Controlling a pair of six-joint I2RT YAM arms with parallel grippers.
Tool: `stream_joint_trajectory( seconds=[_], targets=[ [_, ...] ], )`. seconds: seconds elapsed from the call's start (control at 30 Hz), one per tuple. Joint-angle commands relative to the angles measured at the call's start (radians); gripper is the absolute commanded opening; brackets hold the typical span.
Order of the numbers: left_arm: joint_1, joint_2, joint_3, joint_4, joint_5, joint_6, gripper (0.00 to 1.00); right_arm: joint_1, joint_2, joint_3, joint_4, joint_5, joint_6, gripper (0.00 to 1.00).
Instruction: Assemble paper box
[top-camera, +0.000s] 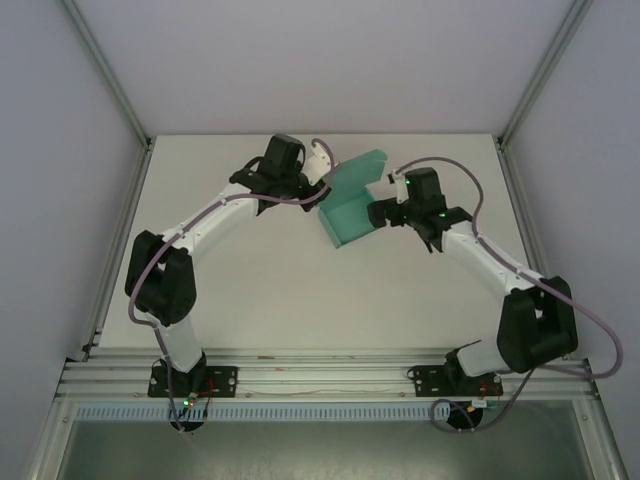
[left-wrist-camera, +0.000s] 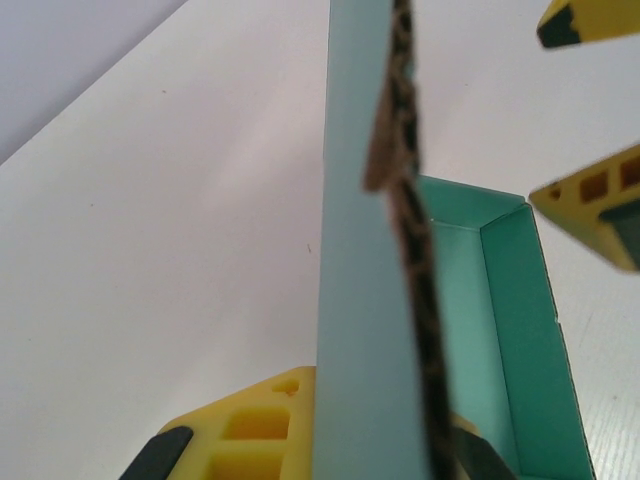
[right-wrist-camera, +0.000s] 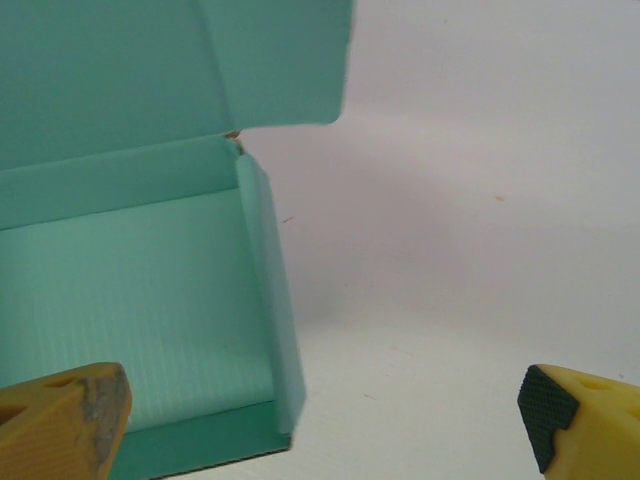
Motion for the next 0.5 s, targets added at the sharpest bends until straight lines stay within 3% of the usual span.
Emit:
stream_joint_trajectory(
  seconds=[0.0, 0.17, 0.33, 0.47],
  targets=[
    [0.028, 0.017, -0.027, 0.007, 0.133, 0.09, 0.0, -0.061, -0.051, -0.004, 0.018, -0.066, -0.059, 1.0],
    [0.041, 0.044, -0.039, -0.116, 0.278, 0.316, 0.0, -0.11, -0.022, 0.051, -0.108, -0.279, -0.274, 1.0],
    [0.077, 0.092, -0.01, -0.213, 0.407, 0.458, 0.0, -0.117, 0.053, 0.13, -0.2, -0.285, -0.313, 1.0],
    [0.091, 0.153, 0.039, -0.255, 0.397, 0.485, 0.04, -0.117, 0.085, 0.141, -0.223, -0.32, -0.333, 1.0]
  ],
)
